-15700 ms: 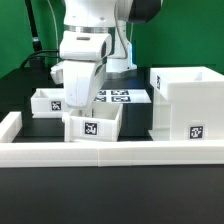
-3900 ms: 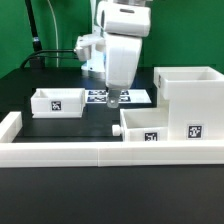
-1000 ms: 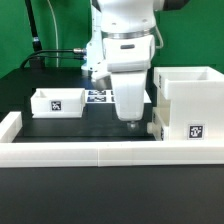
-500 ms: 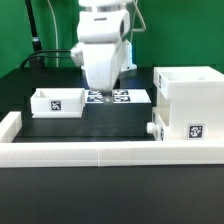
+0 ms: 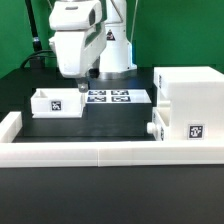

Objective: Assemble drawer

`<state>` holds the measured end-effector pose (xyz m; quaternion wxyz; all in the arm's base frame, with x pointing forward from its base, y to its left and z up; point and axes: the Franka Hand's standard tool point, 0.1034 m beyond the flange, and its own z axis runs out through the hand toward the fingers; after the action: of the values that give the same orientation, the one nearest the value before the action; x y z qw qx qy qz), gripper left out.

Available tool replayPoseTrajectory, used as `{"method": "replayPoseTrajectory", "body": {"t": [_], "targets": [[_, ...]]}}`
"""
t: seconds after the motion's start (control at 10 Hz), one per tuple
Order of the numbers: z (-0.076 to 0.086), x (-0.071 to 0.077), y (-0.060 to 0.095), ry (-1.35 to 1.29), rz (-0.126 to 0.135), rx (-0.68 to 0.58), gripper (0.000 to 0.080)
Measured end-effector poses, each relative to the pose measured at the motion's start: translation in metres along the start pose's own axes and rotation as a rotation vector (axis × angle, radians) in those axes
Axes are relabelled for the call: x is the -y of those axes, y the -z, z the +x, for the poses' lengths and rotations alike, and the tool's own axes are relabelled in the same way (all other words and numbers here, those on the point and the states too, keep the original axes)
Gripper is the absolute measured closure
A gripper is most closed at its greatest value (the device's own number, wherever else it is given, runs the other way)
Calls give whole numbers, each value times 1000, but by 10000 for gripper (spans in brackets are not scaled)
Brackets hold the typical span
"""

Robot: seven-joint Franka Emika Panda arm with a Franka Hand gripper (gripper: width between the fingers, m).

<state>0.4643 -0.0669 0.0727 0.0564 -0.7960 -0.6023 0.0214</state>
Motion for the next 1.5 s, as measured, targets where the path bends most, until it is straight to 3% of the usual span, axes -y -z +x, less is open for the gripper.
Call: {"method": "replayPoseTrajectory", "body": {"t": [0.4,0.5,0.6,0.8,1.0,1.5], "targets": [[-1,1,-2,-216,1,0,150],[-10,3,-6,-318,-27,-16,150],[-20,12,-9,-465,-25,-13,150],[-28,26,-13,-656,-60,-22,150],[-31,36,-19,-827,-54,-26,150],[-28,35,-19,-1094,-47,-42,150]]}}
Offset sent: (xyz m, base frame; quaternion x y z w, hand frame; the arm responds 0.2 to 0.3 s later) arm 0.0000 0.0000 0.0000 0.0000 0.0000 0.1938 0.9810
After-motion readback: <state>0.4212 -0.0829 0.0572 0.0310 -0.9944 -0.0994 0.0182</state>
